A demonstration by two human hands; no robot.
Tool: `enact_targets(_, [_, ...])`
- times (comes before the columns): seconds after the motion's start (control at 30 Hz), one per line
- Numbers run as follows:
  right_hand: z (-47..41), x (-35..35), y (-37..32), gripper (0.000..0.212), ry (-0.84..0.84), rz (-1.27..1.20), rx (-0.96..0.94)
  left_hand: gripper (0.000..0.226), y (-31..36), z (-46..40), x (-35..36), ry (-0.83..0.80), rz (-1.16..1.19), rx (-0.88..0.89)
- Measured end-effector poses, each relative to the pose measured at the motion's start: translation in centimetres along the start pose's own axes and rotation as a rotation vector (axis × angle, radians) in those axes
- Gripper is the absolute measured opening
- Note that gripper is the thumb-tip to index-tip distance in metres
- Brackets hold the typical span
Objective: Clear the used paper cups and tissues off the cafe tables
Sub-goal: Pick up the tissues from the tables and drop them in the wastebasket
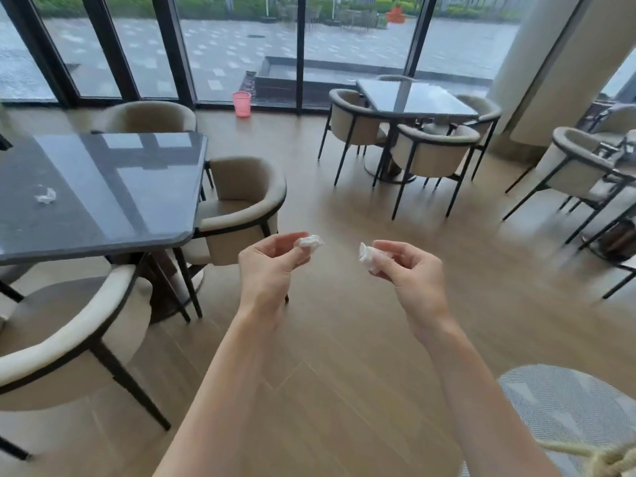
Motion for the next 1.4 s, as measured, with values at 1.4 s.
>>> enact_targets(1.4, [-89.6, 23.8, -17.0, 0.014, -0.157, 0.040, 0.002, 0.014, -14.7, -85.8, 22.7, 0.199, 0.057, 0.034])
Point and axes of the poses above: each hand's wrist, its own z-axis away from the middle knuckle, its own x-axis out of the palm, y = z × x, the point moved 8 cm from there along -z, towards the middle knuckle, and after that the axes turned 10 degrees about x, right-handed, at the moved point
